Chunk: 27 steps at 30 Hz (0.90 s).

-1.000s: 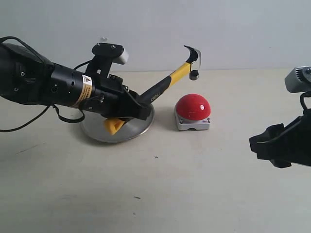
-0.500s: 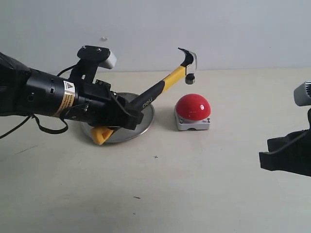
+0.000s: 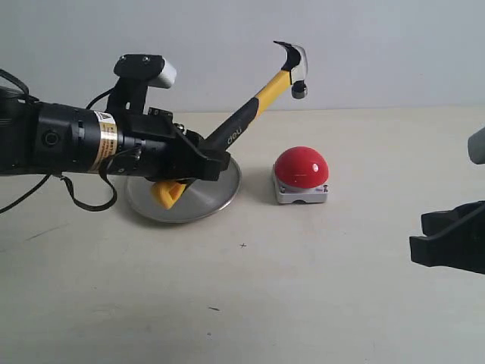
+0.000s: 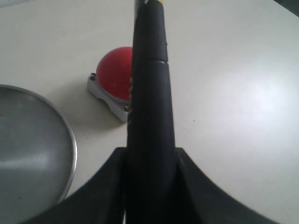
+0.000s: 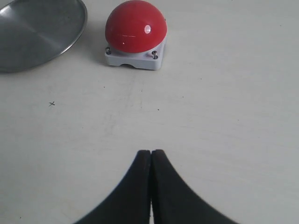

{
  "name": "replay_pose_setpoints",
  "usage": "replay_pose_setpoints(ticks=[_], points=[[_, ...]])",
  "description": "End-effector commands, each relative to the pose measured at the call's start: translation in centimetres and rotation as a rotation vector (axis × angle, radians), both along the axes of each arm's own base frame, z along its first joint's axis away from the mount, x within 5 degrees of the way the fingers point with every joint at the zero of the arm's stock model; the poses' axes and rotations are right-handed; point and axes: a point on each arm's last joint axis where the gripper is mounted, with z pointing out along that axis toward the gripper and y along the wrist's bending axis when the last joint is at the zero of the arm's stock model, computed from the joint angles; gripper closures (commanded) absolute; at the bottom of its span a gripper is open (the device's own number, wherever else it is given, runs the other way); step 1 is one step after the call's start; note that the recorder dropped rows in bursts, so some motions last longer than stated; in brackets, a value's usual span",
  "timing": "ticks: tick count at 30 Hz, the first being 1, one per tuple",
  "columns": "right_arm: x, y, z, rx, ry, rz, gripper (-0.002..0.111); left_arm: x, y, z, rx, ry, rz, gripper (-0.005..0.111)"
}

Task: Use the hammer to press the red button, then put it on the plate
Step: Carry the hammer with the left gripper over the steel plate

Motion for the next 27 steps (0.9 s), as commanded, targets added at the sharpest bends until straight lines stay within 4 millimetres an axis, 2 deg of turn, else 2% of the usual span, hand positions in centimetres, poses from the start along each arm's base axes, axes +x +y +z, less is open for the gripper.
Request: replay_pose_setpoints(ticks=[1,7,9,11,14,23,27], points=[[-0.1,0.0,0.1,0.000,-0.014,0.000,0.108,-0.1,-0.6,-0.8,-0.023,0.034,-0.017,0.107],[-0.1,0.0,0.1,0.000,-0.013,0.001,0.108,-0.1,-2.2,-6.0,0.044,0.167,-0.024,0.107],[-0.1,0.0,0.1,0.000,-0.013,0.001,0.108,-0.1,-2.4,-7.0,0.058,0.196,-0.019,0.107],[-0.1,0.0,0.1,0.000,-0.013,0.001,0.108,-0.2,-2.4,-7.1,0.054,0.203,-0.023,0.107],[-0.1,0.0,0.1,0.000,-0.013,0.001,0.108,-0.3,-2.4,-5.6,0.019,0.175,-0.026,0.107],[-0.2,0.0,0.0,-0.002,0.009,0.005,0.108,-1.4,-0.9,2.2,-0.047,-0.038,0.025,0.107],[-0.3,0.0,-0.1,-0.004,0.023,0.009,0.108,-1.6,-0.5,3.1,-0.049,-0.041,0.043,0.107]])
